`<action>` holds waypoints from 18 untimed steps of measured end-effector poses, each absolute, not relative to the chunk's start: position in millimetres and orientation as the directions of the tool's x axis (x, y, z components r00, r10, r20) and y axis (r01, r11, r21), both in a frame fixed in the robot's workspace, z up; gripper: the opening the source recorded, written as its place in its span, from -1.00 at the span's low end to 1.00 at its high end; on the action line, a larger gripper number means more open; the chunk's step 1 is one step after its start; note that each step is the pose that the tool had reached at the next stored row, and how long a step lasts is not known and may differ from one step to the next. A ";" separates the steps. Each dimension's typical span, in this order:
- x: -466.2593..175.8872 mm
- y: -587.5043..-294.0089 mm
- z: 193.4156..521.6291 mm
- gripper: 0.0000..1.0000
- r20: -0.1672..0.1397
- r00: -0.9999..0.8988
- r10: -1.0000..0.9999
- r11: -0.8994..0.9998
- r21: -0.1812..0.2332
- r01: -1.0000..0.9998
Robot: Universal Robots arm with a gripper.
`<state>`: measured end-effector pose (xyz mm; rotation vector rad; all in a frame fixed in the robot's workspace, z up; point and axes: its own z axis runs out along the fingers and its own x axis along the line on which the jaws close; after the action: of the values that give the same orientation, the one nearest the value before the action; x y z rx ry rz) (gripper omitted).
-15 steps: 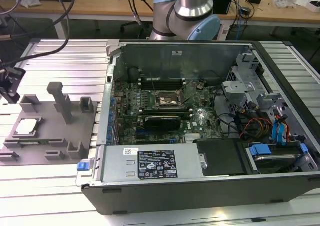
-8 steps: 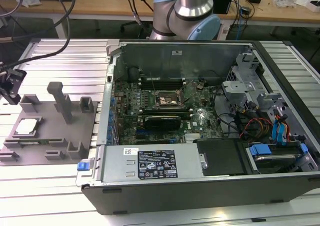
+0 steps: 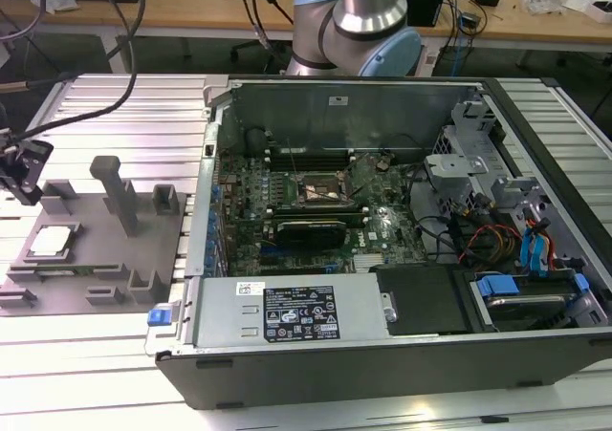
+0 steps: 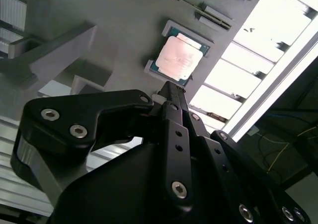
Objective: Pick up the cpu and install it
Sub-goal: 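Pick up the cpu and move it towards the insertion slot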
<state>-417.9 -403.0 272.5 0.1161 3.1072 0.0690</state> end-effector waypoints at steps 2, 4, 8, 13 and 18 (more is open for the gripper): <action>-419.0 -403.4 270.1 -0.79 -0.030 -0.997 0.075 0.996 0.045 0.074; -420.5 -404.3 266.5 -0.79 -0.030 -0.997 0.075 0.996 0.046 0.074; -422.2 -407.9 260.2 -0.79 -0.030 -0.997 0.075 0.996 0.046 0.074; -422.6 -411.6 250.0 -0.79 -0.030 -0.997 0.075 0.996 0.046 0.074; -422.9 -414.1 236.8 -0.79 -0.030 -0.997 0.075 0.996 0.046 0.074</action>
<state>-422.9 -414.1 236.8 0.1161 3.1071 0.0691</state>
